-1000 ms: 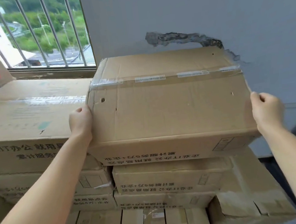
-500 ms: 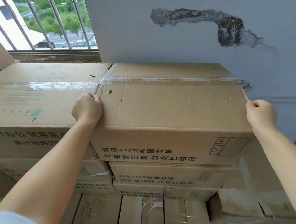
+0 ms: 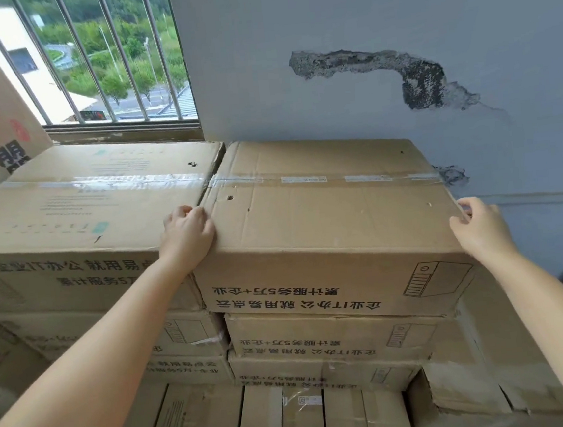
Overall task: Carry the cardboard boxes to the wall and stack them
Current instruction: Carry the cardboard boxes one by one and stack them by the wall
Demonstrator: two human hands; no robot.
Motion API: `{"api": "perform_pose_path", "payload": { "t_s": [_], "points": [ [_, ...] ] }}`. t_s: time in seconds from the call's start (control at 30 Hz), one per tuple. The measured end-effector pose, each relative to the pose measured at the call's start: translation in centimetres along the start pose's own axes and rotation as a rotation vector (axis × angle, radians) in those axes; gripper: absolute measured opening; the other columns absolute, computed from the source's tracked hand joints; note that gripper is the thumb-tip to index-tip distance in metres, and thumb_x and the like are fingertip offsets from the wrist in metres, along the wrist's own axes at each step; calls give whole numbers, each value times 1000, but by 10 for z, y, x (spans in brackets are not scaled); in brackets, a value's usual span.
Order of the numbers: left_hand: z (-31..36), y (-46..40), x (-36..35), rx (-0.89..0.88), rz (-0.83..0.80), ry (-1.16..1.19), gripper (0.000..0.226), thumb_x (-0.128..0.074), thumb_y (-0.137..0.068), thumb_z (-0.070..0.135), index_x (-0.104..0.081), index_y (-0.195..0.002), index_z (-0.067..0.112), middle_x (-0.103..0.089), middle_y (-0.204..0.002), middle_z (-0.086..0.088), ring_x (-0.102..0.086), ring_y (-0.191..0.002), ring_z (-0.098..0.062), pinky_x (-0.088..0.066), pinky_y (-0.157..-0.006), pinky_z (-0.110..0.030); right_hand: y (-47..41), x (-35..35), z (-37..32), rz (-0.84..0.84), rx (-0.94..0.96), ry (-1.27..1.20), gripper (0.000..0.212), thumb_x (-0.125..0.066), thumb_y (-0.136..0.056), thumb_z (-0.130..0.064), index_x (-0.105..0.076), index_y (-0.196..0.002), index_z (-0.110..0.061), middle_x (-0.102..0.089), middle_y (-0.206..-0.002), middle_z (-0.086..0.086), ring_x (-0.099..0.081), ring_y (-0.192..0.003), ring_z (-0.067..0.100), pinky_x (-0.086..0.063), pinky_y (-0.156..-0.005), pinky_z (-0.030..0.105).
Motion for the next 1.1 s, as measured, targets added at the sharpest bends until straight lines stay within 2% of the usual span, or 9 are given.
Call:
{"api": "perform_pose_path", "payload": {
  "t_s": [0.13,0.27,0.37,0.47,0.63,0.77,0.83,1.0,1.1],
  "points": [
    [-1,40,20,-149,35,287,40,-45,-98,21,-47,-138,13,-46,-136,-9,-44,-123,-26,-35,-96,-30,56,10,-25,9,196,-92,43,-50,-96,-26,-42,-138,-17,-42,-142,10,-40,-131,28,-35,-102,43],
    [-8,90,44,-192,52,533,36,-45,-99,22,-48,-134,23,-58,-119,5,-57,-100,-9,-40,-77,-11,129,17,-41,-34,317,-296,41,-50,-96,-25,-44,-137,-23,-50,-134,-7,-47,-123,8,-36,-105,31],
    [-26,131,44,-155,13,729,33,-46,-93,41,-51,-124,36,-65,-110,12,-61,-100,-4,-46,-85,-23,185,8,-28,-126,213,-488,38,-49,-96,-27,-42,-134,-34,-53,-127,-16,-49,-112,-9,-38,-94,16],
    [-48,172,21,-80,-119,791,48,-41,-84,55,-48,-127,35,-66,-106,12,-61,-100,-1,-48,-88,-30,240,-10,4,-176,46,-608,40,-50,-93,-39,-41,-131,-39,-54,-126,-19,-53,-116,-2,-43,-101,31],
    [-79,231,-19,89,-283,777,30,-41,-99,28,-49,-128,30,-69,-100,12,-62,-97,0,-47,-95,-38,325,-31,53,-213,-247,-749,86,-57,-46,-91,-44,-119,-47,-56,-123,-17,-56,-114,5,-55,-86,26],
    [-95,269,-32,138,-381,732,25,-49,-94,43,-52,-118,42,-67,-101,15,-63,-100,-10,-48,-93,-37,377,-47,75,-228,-365,-766,123,-58,-22,-95,-45,-126,-31,-59,-116,-13,-57,-105,2,-54,-73,21],
    [-96,284,-35,117,-439,704,23,-50,-95,36,-52,-117,42,-66,-101,13,-63,-97,-7,-48,-87,-25,398,-54,80,-229,-402,-799,127,-61,-17,-94,-45,-124,-28,-60,-114,-11,-61,-96,1,-55,-67,15],
    [-72,317,-33,-10,-545,625,29,-47,-97,21,-49,-115,44,-64,-101,19,-59,-100,1,-43,-75,-6,431,-51,89,-211,-412,-818,117,-60,-23,-94,-45,-122,-32,-59,-115,-12,-59,-101,2,-55,-71,24],
    [-48,342,-40,-50,-584,637,27,-46,-97,24,-48,-113,46,-63,-107,11,-60,-102,-2,-43,-74,-8,453,-30,104,-166,-404,-854,56,-65,-73,-61,-45,-119,-38,-59,-124,-3,-59,-106,3,-49,-89,33]
  ]
}}
Point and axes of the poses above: each hand's wrist, its own y-axis away from the middle knuckle, its own x-axis out of the back of the hand, z = x × y, the point moved 4 cm from there along -y, towards the middle knuckle
